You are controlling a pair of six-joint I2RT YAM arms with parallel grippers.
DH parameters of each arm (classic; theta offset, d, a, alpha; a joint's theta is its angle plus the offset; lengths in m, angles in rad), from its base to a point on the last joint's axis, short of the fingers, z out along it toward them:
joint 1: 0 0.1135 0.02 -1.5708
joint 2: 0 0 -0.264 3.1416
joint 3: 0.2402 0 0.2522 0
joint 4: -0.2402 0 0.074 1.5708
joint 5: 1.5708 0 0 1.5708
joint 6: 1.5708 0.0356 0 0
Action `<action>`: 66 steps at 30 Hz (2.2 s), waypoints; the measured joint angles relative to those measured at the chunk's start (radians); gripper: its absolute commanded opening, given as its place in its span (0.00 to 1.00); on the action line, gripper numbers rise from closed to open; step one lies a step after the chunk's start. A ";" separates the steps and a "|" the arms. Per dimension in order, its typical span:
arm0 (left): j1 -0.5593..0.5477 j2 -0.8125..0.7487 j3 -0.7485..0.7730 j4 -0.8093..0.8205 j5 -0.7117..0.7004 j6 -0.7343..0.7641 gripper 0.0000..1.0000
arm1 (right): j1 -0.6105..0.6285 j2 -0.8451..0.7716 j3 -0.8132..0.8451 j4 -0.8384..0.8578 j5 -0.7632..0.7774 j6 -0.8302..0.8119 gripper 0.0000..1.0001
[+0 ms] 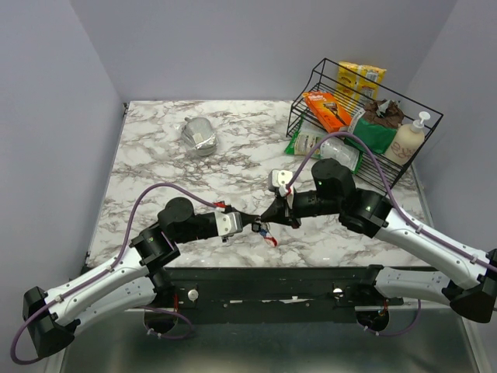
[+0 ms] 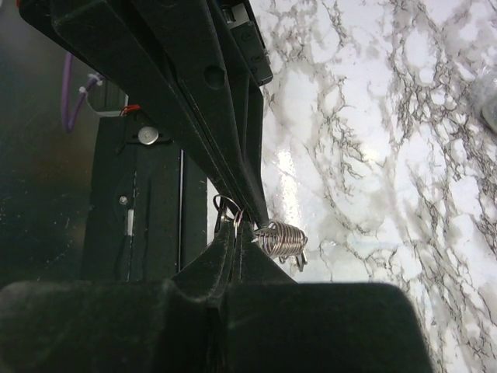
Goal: Put the keys on the keyring
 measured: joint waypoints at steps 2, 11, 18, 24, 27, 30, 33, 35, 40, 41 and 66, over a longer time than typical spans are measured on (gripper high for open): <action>0.000 -0.001 0.000 -0.002 -0.006 0.002 0.04 | 0.004 0.000 0.000 0.001 0.013 0.004 0.00; -0.007 -0.032 0.000 0.002 -0.079 0.010 0.33 | 0.005 -0.035 -0.019 0.049 0.050 0.022 0.00; -0.007 -0.042 0.016 -0.023 -0.195 -0.003 0.59 | 0.005 -0.077 -0.045 0.072 0.073 0.023 0.00; -0.007 -0.043 0.049 -0.058 -0.298 -0.061 0.80 | 0.005 -0.078 -0.054 0.083 0.085 0.023 0.00; -0.007 -0.038 0.080 -0.085 -0.338 -0.104 0.82 | 0.005 -0.079 -0.058 0.086 0.088 0.023 0.00; -0.007 -0.011 0.150 -0.137 -0.363 -0.153 0.81 | 0.005 -0.082 -0.061 0.088 0.090 0.023 0.01; -0.005 0.039 0.244 -0.197 -0.370 -0.208 0.81 | 0.005 -0.090 -0.068 0.092 0.090 0.023 0.00; 0.000 0.068 0.289 -0.229 -0.365 -0.229 0.81 | 0.005 -0.093 -0.073 0.093 0.090 0.023 0.00; 0.027 0.156 0.376 -0.299 -0.247 -0.293 0.78 | 0.005 -0.101 -0.087 0.096 0.093 0.023 0.00; 0.034 0.165 0.383 -0.302 -0.219 -0.301 0.77 | 0.005 -0.106 -0.093 0.096 0.096 0.023 0.00; 0.217 0.230 0.353 -0.133 0.395 -0.547 0.57 | 0.005 -0.294 -0.304 0.407 0.132 0.167 0.00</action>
